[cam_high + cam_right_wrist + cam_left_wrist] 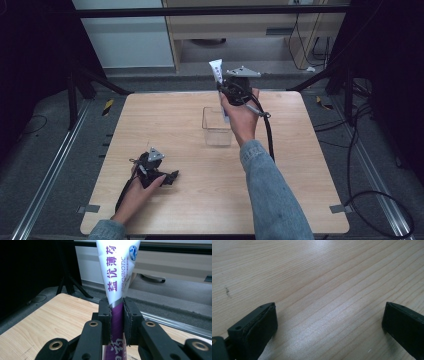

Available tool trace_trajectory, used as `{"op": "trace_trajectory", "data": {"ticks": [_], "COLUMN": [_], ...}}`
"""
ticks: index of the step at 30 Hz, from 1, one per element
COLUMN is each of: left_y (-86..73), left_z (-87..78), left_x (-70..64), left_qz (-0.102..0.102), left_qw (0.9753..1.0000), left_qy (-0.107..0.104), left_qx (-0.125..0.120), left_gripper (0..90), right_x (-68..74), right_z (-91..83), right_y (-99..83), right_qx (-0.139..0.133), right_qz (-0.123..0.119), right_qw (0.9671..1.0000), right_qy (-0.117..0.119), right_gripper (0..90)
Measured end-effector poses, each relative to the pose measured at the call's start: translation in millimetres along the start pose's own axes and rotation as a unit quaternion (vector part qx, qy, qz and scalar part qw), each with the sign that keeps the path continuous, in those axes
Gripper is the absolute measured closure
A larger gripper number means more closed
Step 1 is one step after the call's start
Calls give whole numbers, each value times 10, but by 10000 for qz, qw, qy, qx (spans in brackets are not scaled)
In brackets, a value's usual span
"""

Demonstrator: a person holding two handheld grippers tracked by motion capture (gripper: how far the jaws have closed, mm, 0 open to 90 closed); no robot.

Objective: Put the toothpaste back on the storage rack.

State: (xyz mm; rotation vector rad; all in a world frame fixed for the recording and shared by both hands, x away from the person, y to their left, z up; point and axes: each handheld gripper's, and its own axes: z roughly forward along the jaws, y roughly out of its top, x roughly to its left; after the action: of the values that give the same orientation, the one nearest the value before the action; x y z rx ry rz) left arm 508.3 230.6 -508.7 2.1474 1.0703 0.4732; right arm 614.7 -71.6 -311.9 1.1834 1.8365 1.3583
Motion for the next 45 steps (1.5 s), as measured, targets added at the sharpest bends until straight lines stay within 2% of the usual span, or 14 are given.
{"op": "trace_trajectory", "data": {"ticks": [22,34,45], "left_y": [0,0,-1], "left_z": [0,0,1], "left_x": [0,0,-1], "left_qz": [3,1,-10], "left_qw": [10000,10000,10000], "left_qy": [2,2,-2], "left_qx": [1,0,0], "left_gripper": [0,0,0], "right_x": [82,128,100], "right_z": [172,281,349], "right_y": [-122,-206,-355], "right_qx": [-84,18,152], "right_qz": [-100,-241,-223], "right_qw": [9999,9997,9996], "right_qy": [-31,-57,-77], "right_gripper": [780,780,780]}}
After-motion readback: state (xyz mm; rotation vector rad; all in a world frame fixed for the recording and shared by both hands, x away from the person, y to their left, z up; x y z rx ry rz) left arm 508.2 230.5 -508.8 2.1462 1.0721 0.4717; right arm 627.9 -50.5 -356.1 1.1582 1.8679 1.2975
